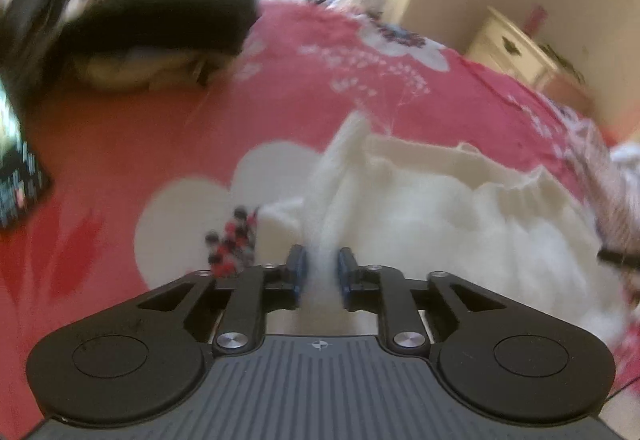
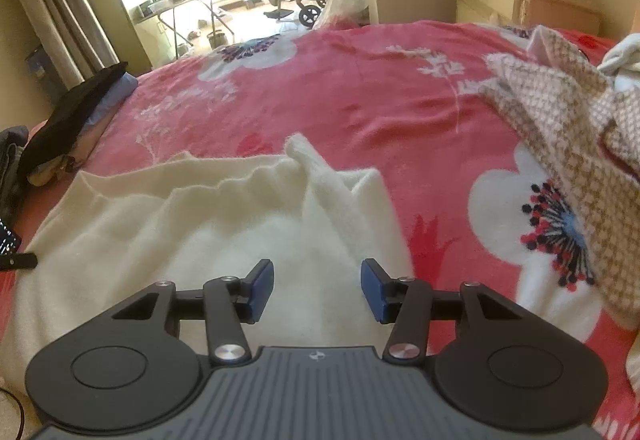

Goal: Fold clothes

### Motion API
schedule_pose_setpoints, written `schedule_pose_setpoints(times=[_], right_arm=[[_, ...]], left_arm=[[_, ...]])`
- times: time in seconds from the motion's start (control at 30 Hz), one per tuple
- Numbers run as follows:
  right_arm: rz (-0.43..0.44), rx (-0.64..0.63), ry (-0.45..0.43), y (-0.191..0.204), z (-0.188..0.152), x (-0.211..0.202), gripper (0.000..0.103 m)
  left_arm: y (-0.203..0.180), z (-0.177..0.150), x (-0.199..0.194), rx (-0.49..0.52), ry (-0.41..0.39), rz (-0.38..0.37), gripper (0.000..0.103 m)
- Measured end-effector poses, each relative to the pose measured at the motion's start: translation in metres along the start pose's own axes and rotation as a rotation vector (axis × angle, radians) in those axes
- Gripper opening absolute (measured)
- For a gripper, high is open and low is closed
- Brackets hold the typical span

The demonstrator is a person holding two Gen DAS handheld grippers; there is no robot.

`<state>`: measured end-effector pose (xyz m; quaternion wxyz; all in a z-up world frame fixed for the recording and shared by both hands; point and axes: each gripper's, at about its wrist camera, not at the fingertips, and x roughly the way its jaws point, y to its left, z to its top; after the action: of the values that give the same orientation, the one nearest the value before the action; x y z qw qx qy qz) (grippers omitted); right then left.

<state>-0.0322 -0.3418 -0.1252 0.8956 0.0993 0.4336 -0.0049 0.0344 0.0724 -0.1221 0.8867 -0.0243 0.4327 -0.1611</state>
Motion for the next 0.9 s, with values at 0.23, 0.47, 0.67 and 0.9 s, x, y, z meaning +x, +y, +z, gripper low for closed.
schedule_pose_setpoints(times=[0.23, 0.47, 0.67, 0.9], right_arm=[[-0.014, -0.093, -0.017, 0.001, 0.007, 0.004, 0.052], [-0.019, -0.272, -0.020, 0.001, 0.023, 0.024, 0.052], [0.010, -0.408, -0.031, 0.013, 0.034, 0.053, 0.050], [0.101, -0.317, -0.084, -0.002, 0.045, 0.036, 0.012]], left_arm=[[-0.044, 0.020, 0.043, 0.268, -0.003, 0.072, 0.038], [-0.036, 0.020, 0.063, 0.262, 0.057, 0.104, 0.017], [-0.035, 0.018, 0.058, 0.268, 0.051, 0.119, 0.013], [-0.017, 0.025, 0.037, 0.184, 0.008, 0.024, 0.002]])
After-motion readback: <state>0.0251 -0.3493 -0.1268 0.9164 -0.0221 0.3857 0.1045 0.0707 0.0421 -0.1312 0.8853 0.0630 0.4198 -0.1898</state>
